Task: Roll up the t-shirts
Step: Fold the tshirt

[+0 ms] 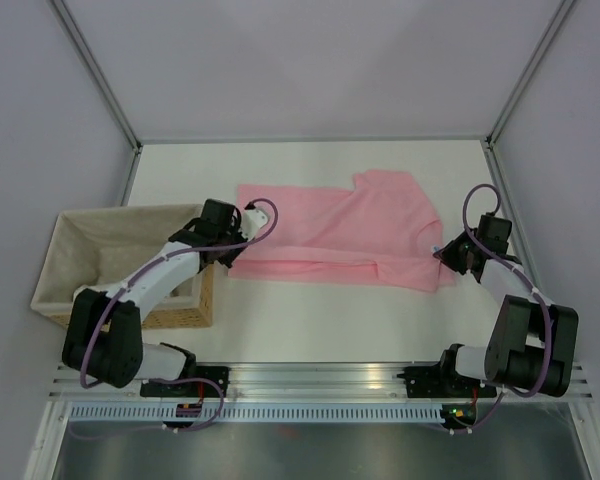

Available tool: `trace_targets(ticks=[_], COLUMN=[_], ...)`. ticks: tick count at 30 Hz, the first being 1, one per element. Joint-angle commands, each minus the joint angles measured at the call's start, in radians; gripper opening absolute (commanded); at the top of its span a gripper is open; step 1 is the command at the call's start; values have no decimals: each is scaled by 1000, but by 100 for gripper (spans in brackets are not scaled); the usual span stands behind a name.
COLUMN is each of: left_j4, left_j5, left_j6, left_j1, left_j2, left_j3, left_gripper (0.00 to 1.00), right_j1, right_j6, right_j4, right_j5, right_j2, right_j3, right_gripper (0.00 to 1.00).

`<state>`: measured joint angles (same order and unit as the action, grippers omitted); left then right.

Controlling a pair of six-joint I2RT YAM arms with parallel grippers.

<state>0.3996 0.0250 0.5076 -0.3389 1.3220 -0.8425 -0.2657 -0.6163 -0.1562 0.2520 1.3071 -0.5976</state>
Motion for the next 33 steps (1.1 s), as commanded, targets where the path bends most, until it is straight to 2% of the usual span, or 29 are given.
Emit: trace_targets(ticks=[1,11,25,33], left_j4=[76,71,-10,-39], left_j5=[-63,-123,-88,-63], left_j6=[-69,-116,-142,-181], left_j1=[-14,-14,-14,0], left_j2=[124,203,170,187], left_j3=[33,-32,-98,-145], left_gripper=[2,2,2,2], right_j1=[0,3,5,5], right_j6=[3,9,26,26], right_j4=[58,84,92,89], right_j5=[-26,-48,-105,-115], right_j2=[23,116,43,63], right_j3=[-57,-77,-68,-97], right_gripper=[2,2,1,1])
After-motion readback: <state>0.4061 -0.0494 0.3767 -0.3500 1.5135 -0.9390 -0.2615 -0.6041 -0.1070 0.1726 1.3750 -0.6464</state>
